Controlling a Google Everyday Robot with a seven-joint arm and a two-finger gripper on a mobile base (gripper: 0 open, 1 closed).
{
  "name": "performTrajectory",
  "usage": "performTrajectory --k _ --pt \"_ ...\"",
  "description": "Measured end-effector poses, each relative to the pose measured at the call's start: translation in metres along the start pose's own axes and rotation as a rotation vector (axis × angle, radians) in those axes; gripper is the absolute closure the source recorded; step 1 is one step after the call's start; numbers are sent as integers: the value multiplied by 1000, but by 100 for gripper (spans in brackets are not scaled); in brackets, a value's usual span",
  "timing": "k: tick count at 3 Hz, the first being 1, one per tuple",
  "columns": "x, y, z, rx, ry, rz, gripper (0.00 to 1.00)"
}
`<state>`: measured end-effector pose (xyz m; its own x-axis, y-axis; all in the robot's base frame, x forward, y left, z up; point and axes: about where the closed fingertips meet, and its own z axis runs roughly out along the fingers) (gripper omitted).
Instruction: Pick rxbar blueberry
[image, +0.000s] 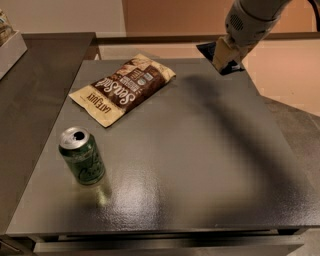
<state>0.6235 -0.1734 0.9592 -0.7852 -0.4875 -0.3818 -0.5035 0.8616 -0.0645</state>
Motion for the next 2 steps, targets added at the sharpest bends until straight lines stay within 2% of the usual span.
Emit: performTrajectory --k 1,2 --pt "-7 2 -17 8 -29 -49 100" --pt "-8 6 -20 -15 -52 -87 100"
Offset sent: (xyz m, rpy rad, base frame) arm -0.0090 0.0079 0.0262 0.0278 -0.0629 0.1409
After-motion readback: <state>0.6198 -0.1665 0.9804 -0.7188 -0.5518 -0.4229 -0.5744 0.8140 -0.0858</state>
